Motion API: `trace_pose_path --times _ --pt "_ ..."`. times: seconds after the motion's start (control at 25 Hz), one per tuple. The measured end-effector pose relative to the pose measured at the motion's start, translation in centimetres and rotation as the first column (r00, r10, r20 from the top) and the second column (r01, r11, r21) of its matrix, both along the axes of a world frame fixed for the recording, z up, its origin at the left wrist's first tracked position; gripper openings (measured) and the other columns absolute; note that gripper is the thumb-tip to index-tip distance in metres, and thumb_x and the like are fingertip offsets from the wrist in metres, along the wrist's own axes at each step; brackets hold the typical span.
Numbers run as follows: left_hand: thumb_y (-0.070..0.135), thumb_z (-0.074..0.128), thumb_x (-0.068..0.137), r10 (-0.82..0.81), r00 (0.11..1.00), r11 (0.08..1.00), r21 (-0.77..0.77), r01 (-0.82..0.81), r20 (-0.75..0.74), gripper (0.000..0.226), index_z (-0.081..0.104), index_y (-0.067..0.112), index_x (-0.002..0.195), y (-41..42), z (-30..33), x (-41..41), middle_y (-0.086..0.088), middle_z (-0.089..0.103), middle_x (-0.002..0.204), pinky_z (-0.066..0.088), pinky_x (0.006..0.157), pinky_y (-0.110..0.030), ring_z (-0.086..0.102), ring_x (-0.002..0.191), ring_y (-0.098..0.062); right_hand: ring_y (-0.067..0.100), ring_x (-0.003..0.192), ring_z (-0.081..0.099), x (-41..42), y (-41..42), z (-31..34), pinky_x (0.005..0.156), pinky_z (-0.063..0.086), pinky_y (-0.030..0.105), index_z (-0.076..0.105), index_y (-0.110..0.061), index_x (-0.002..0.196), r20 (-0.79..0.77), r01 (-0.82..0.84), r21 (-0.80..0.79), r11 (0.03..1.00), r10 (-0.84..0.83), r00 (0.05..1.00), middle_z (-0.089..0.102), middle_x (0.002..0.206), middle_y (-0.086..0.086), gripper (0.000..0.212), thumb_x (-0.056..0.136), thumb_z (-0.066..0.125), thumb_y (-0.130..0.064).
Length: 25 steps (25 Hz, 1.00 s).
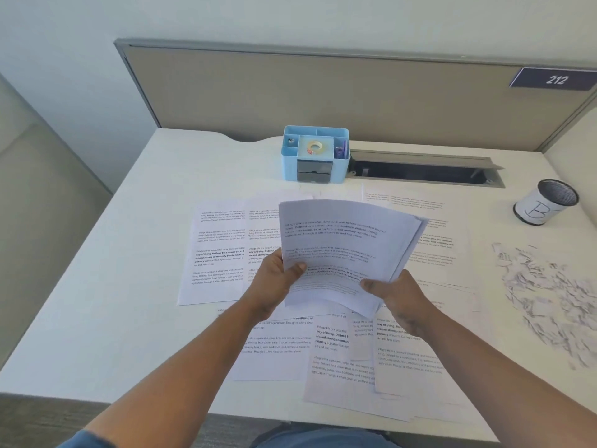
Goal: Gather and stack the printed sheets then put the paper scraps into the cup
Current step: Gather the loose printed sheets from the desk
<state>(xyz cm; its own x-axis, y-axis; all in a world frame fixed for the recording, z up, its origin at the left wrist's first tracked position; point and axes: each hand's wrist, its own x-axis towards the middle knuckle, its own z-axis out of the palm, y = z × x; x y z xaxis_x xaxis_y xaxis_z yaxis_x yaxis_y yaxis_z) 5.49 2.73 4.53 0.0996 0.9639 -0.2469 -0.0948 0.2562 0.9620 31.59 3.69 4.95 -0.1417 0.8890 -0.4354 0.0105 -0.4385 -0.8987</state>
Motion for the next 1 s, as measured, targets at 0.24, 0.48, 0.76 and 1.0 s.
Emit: trace_pose_path --times 0.24,0.48,0.76,1.0 --pt "0.000 0.057 0.103 -0.009 1.000 1.000 -0.019 0.010 0.019 0.032 0.066 0.012 0.131 -0.4 -0.1 0.2 -0.006 0.073 0.128 0.050 0.109 -0.045 0.067 0.123 -0.025 0.020 0.114 0.070 0.5 -0.3 -0.4 0.108 0.049 0.046 0.072 -0.017 0.121 0.018 0.001 -0.004 1.000 -0.001 1.000 0.077 0.116 -0.001 0.032 0.090 0.078 -0.013" --pt "-0.001 0.058 0.101 0.044 0.999 0.996 -0.074 -0.042 0.019 0.029 0.066 0.007 0.128 0.0 0.5 0.4 -0.010 0.075 0.122 0.055 0.102 -0.047 0.071 0.116 -0.029 0.022 0.107 0.073 1.1 0.2 0.2 0.100 0.055 0.042 0.076 -0.011 0.112 0.049 -0.036 -0.003 0.999 0.036 0.998 0.079 0.109 0.003 0.022 0.091 0.077 -0.016" --pt "0.003 0.055 0.103 -0.008 0.990 0.970 -0.238 0.041 0.139 0.028 0.065 0.014 0.128 0.5 1.2 3.8 -0.011 0.074 0.125 0.060 0.091 -0.046 0.071 0.115 -0.030 0.031 0.107 0.073 5.1 1.7 1.0 0.092 0.058 0.043 0.075 -0.005 0.114 -0.047 -0.051 -0.074 0.996 0.048 0.998 0.077 0.111 0.012 0.025 0.090 0.074 -0.003" --pt "0.005 0.055 0.104 0.074 0.997 0.941 -0.333 -0.060 0.030 0.027 0.064 0.010 0.129 1.4 -0.7 9.0 -0.014 0.074 0.122 0.056 0.096 -0.058 0.071 0.112 -0.036 0.026 0.104 0.074 10.6 2.4 0.7 0.081 0.059 0.034 0.070 -0.014 0.122 -0.083 -0.121 -0.114 0.986 0.112 0.990 0.077 0.115 0.005 0.029 0.094 0.070 -0.007"
